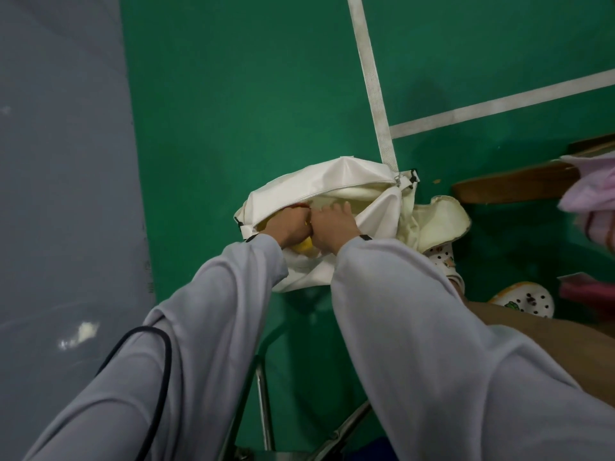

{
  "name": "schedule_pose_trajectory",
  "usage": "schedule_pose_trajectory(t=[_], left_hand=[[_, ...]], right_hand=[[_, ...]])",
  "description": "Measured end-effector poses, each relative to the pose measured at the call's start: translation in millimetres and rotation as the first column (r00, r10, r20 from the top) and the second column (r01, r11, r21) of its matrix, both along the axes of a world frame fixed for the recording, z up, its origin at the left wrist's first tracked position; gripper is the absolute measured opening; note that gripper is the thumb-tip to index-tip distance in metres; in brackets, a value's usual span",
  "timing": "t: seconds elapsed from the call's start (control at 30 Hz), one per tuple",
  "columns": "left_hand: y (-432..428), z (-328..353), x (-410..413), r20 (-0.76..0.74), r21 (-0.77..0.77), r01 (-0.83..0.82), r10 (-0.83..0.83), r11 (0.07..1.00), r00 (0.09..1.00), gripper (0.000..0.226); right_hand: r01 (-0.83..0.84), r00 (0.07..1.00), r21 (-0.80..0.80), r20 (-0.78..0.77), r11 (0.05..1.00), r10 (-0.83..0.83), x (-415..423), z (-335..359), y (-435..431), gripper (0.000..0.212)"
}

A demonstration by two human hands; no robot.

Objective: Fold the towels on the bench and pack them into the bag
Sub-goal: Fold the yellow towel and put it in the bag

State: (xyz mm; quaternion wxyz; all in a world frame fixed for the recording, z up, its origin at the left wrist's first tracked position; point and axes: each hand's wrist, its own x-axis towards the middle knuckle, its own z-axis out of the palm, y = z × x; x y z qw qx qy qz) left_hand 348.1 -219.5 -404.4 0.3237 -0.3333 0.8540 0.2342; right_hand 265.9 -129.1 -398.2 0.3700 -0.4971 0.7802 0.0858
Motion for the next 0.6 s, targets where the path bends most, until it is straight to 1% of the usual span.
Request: schedule_pose_trajectory(t=[0.07, 0.17, 0.33, 0.47, 0.6], left_hand=[[2, 17, -8, -0.009, 0.019, -0.002, 0.002, 1.0, 1.0, 0.032], [1, 52, -25, -0.038, 0.008, 0.015, -0.015, 1.0, 0.999, 0.031], [-8, 126, -66, -0.158, -0.049, 0.117, -0.124, 0.992, 0.98, 0.028], [6, 202, -110, -0.282, -0.076, 0.139, -0.155, 0.987, 0.947, 0.031], [56, 281, -163, -0.446, -0.114, 0.229, -0.255, 0.967, 0.858, 0.032]], right_hand=[[-0.006, 1.0, -0.022, -0.029, 1.0, 0.005, -9, 20, 2, 0.043], [-0.003, 0.998, -0.041, -0.068, 0.999, 0.0, -28, 57, 0, 0.044], [0.038, 0.989, -0.144, -0.136, 0.989, -0.058, -65, 146, 17, 0.042], [0.124, 0.953, -0.215, -0.247, 0.969, -0.176, -106, 223, 61, 0.041], [0.225, 0.875, -0.305, -0.354, 0.925, -0.329, -146, 302, 114, 0.044]])
